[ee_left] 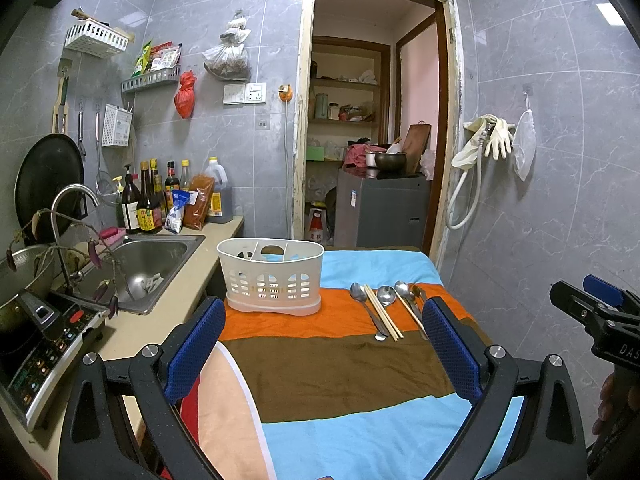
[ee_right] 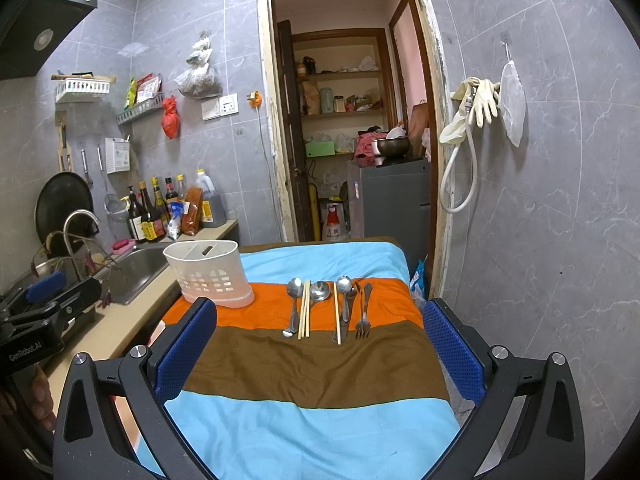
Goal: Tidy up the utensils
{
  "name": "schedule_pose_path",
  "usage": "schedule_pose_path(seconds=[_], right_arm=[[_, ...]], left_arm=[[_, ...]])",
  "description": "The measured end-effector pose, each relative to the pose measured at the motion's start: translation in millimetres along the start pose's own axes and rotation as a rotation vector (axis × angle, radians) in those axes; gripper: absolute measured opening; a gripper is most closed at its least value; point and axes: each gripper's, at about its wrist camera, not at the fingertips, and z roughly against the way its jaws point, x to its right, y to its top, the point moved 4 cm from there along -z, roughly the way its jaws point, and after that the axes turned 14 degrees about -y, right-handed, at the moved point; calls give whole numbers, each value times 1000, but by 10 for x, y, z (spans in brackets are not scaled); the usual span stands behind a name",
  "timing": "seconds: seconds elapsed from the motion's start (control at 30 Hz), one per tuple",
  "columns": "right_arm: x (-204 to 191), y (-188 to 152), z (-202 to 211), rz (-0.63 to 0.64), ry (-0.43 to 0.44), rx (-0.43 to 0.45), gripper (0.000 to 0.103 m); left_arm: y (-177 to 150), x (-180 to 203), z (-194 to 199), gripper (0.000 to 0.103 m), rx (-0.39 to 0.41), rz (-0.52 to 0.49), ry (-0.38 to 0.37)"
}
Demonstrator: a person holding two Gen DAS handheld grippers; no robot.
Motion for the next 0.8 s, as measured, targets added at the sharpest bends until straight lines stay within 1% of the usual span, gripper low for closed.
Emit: schedule_pose_path(seconds=[0.43,0.8], right_arm=[[-22,-16,-30,-2,-1,-5,103],[-21,1,-39,-2,-6,-9,103]], left_arm=[[-4,0,7,97,-4,2,-1],[-93,-58,-79,97,-13,5,-7]])
